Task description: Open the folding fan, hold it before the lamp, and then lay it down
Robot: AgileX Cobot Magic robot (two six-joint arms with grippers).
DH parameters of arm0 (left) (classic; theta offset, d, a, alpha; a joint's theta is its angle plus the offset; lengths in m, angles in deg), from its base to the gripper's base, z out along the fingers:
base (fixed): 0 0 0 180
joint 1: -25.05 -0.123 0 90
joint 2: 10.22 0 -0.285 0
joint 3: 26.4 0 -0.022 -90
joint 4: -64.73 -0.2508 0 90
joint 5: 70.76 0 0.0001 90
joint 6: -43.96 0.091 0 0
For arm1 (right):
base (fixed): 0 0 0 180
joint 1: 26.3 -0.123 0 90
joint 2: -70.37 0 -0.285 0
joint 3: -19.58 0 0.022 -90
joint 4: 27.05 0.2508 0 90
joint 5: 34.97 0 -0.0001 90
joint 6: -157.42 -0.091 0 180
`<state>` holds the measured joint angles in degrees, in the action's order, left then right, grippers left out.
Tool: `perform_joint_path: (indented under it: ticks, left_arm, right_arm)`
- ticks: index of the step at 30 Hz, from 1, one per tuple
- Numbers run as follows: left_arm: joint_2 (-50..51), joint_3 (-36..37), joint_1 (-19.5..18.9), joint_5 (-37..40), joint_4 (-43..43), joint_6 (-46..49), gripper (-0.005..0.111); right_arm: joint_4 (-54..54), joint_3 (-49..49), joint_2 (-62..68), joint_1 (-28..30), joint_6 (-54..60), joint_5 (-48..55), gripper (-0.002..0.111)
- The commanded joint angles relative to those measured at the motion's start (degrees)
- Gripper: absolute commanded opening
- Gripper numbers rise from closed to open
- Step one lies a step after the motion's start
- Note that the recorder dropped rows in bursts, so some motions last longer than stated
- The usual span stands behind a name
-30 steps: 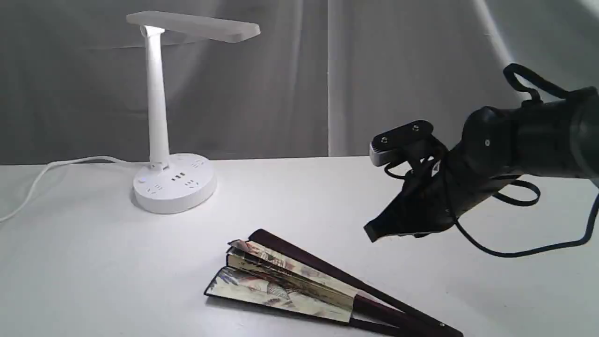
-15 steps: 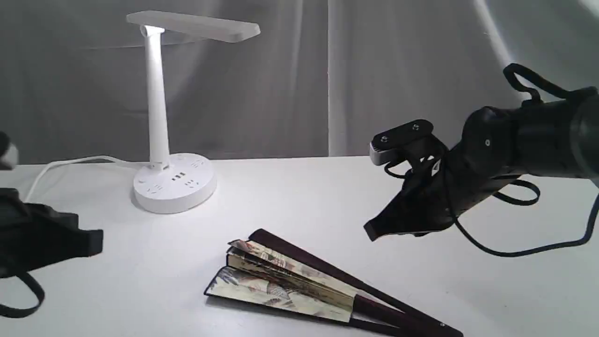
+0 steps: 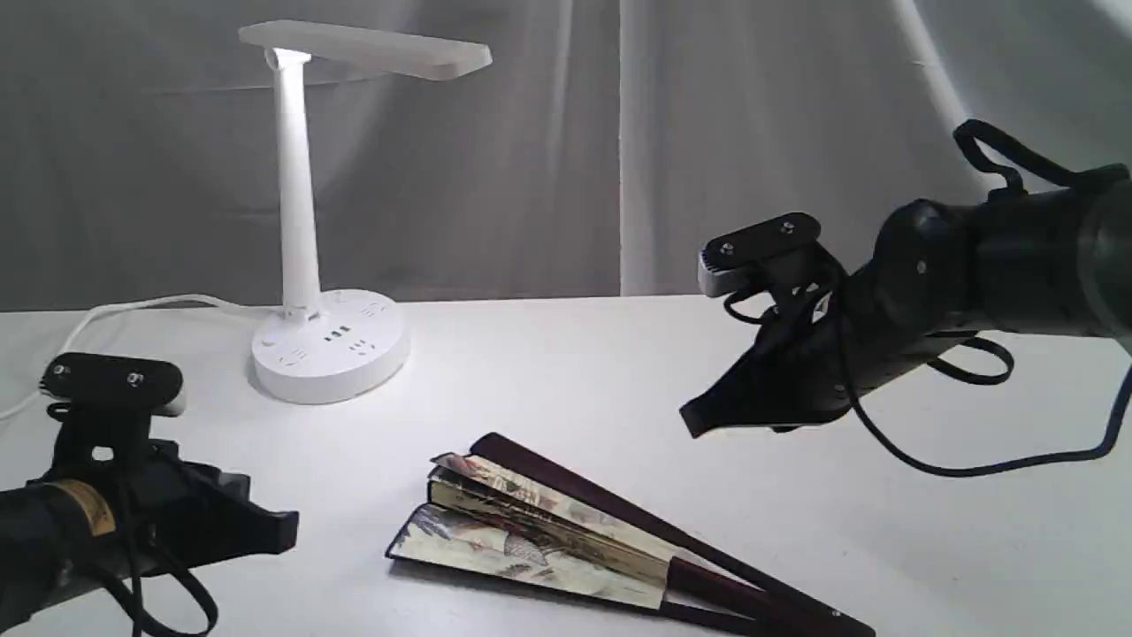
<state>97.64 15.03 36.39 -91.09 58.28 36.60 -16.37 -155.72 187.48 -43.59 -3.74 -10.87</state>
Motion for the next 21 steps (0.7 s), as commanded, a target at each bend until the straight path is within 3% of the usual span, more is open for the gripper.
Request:
perform_joint_path:
  ticks: [1, 8, 12, 17, 21]
  left_arm:
    - [2.51, -0.18, -0.08, -4.95, -1.0, -0.35, 0.0]
    - [5.24, -0.18, 0.28, -12.27, -1.45, -2.21, 0.0]
    - [6.35, -0.18, 0.28, -15.46, -6.06, -6.06, 0.0]
    - [6.6, -0.18, 0.28, -18.99, -18.08, -12.51, 0.0]
    - [6.7, -0.18, 0.28, -19.2, -19.61, -13.25, 0.0]
  right_arm:
    - [1.51, -0.28, -0.06, -0.19, 0.35, -1.82, 0.0]
    - [1.51, -0.28, 3.34, -0.19, 0.44, -6.14, 0.0]
    - [2.0, -0.61, 4.93, -0.19, 0.85, -8.06, 0.0]
    - [3.43, -6.94, 7.11, -0.19, 2.87, 4.56, 0.0]
    - [9.29, -10.82, 9.46, -0.19, 9.19, 11.43, 0.0]
